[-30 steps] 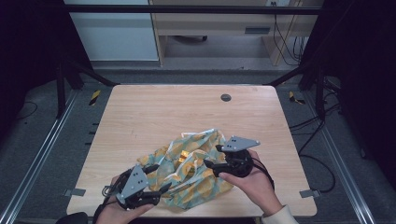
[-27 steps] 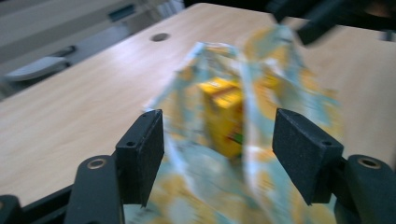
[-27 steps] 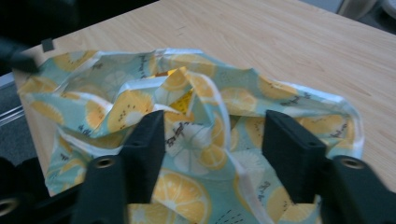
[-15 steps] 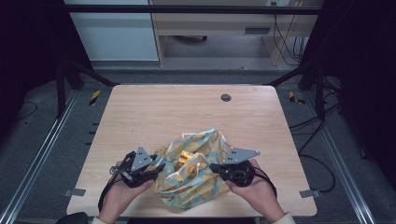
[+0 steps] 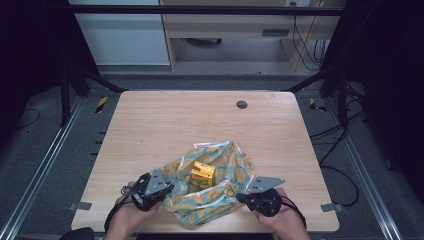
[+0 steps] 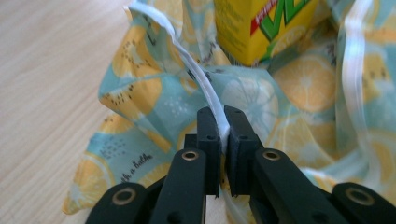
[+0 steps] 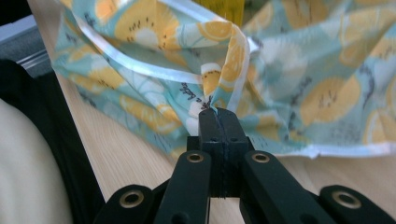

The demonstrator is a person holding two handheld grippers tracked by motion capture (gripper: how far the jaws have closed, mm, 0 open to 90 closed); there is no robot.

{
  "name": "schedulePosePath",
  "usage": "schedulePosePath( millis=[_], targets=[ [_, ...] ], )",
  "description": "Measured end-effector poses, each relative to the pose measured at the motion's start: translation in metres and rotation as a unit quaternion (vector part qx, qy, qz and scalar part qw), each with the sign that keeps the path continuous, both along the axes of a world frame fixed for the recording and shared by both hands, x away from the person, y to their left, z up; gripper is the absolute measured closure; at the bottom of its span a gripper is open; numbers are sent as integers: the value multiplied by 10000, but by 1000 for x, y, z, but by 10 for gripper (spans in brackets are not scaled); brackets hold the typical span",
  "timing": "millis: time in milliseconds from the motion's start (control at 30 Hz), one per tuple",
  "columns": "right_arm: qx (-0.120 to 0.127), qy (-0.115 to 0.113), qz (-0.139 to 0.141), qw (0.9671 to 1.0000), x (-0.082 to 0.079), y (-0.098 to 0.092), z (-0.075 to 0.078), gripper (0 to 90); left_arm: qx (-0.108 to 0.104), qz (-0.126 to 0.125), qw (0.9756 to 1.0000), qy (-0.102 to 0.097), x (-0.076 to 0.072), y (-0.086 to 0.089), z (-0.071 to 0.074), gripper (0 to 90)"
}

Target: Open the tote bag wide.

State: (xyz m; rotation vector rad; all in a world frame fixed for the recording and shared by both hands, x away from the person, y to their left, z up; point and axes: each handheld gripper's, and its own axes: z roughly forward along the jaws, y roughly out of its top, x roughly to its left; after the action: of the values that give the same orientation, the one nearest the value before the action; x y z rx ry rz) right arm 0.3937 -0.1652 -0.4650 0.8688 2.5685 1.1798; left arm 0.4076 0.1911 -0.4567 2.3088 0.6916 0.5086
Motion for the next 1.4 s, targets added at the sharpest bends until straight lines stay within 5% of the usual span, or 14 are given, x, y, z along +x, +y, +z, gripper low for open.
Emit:
schedulePosePath(
  millis=[333,933,1400],
  targets=[
    [-389,168,-129,9990,-3,-9,-17,900,407,-117,9988,234,-1,1,-12,886],
    [-687,159,-486,9963,-1,-22,-19,900,461,-66,9981,397,1,8,-17,898],
    [-685,53,-884,9937,7,-34,-18,900,448,-167,9979,436,-1,5,-18,899]
  ],
)
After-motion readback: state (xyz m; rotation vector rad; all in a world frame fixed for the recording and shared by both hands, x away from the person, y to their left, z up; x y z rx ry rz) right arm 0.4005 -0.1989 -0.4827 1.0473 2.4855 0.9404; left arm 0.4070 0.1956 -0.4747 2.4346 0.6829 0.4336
